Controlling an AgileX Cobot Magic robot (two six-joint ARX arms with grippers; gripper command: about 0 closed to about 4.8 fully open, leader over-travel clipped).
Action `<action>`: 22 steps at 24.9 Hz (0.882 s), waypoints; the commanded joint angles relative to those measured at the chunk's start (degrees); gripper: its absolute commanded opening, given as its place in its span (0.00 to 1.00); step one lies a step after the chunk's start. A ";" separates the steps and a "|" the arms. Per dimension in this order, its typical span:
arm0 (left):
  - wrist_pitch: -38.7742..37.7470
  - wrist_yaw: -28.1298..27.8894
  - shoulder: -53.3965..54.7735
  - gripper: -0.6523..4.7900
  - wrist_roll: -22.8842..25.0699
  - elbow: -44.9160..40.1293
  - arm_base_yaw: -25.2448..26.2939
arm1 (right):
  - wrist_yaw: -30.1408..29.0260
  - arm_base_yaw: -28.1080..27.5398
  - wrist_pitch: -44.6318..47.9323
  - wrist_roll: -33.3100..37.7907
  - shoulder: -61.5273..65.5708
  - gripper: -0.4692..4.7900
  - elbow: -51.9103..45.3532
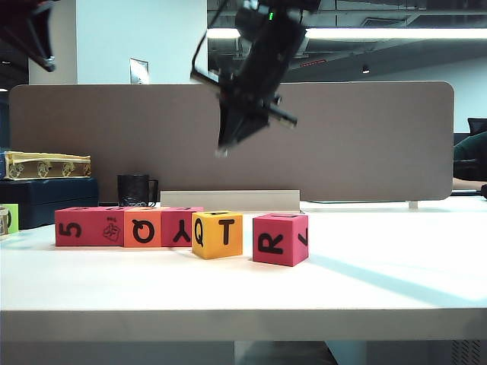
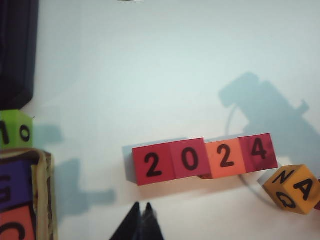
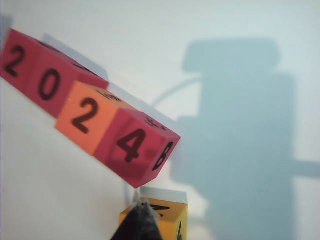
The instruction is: Select the appropriate blocks from the scattered letter blocks on the table and arrange them in a row to spell out "2024".
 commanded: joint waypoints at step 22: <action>24.11 1.03 -28.11 0.11 -3.65 -43.28 -0.17 | 14.12 9.01 -11.89 -7.87 -21.38 0.09 0.26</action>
